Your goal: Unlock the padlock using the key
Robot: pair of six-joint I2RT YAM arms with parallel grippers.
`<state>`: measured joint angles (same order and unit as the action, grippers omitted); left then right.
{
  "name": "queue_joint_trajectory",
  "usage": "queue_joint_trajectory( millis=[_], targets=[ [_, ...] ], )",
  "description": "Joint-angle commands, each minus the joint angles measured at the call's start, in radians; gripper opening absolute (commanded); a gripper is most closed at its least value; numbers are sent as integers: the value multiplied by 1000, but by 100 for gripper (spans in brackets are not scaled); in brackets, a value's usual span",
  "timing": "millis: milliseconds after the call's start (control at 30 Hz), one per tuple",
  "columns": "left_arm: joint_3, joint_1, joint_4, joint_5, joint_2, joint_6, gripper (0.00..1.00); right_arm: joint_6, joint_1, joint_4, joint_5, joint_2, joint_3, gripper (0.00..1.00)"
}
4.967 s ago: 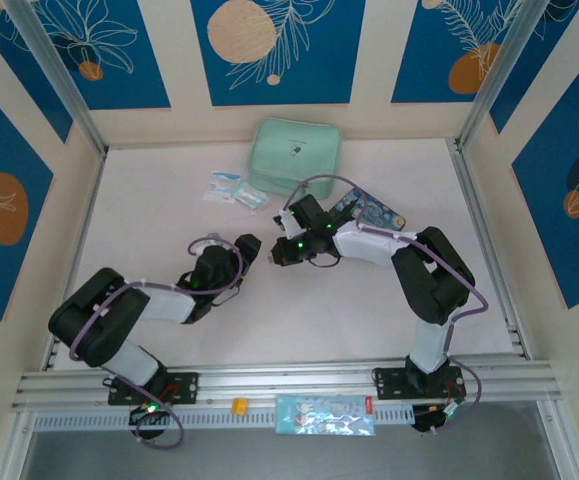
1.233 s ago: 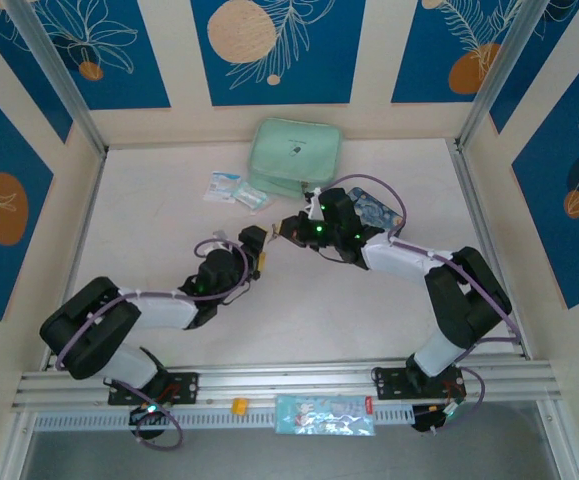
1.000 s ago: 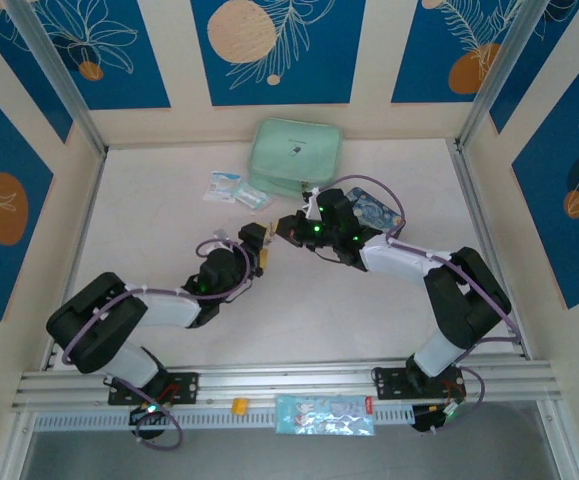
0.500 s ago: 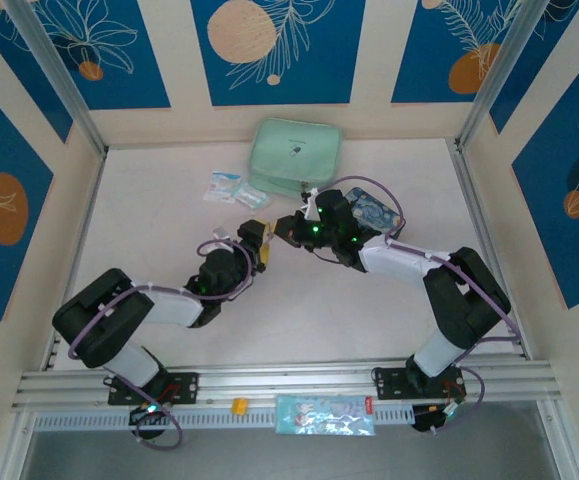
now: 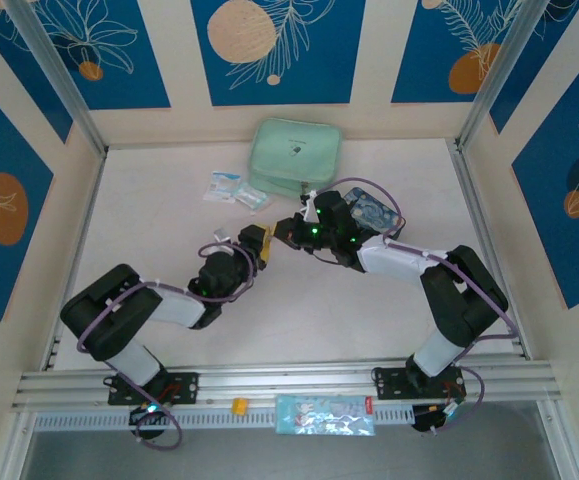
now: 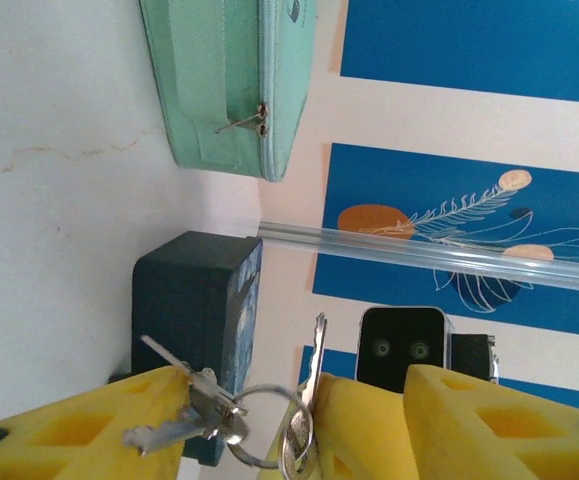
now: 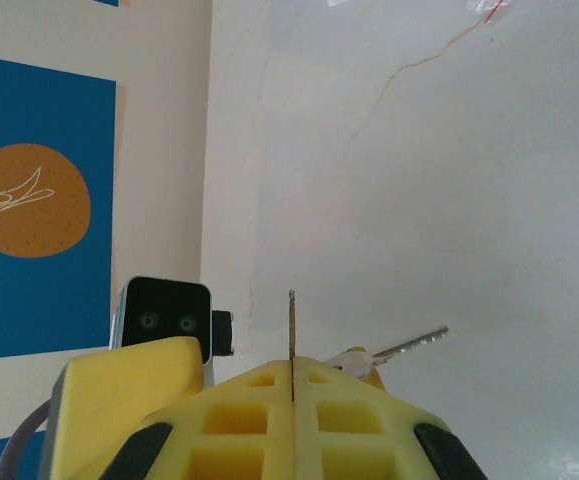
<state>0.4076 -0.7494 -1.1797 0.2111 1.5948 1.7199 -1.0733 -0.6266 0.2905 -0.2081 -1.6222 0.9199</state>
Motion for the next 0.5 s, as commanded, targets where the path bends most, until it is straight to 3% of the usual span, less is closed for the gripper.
queue_joint_trajectory(
  millis=[0,200,467],
  targets=[
    [-9,-9,-50,-5,16,-18,56,19,-4,-12,4,0,-11,0],
    [-20,-9,-89,-7,45,-22,63,80,15,-30,-10,17,-8,0],
    [-26,11,-168,-51,67,-78,70,223,56,-78,-127,28,10,0]
  ],
)
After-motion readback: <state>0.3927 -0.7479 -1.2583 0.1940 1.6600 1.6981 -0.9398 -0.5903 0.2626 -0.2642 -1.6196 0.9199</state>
